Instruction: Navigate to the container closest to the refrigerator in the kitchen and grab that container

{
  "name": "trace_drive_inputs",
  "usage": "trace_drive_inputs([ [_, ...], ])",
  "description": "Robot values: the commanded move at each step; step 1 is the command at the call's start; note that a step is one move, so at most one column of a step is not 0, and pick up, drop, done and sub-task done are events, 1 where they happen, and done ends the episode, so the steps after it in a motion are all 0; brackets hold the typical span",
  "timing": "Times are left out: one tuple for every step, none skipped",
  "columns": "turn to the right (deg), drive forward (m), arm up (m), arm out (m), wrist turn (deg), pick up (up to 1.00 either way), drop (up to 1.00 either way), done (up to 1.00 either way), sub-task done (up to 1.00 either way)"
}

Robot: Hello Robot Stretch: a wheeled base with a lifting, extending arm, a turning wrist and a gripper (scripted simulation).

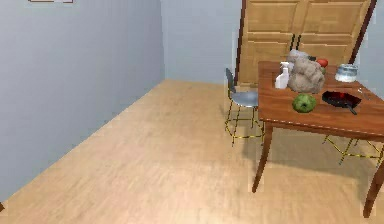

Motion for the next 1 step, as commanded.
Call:
trace_drive_inputs([
  [-3.0, 0.0, 0.0, 0.0, 0.0, 0.0, 0.0, 0.0, 0.0],
])
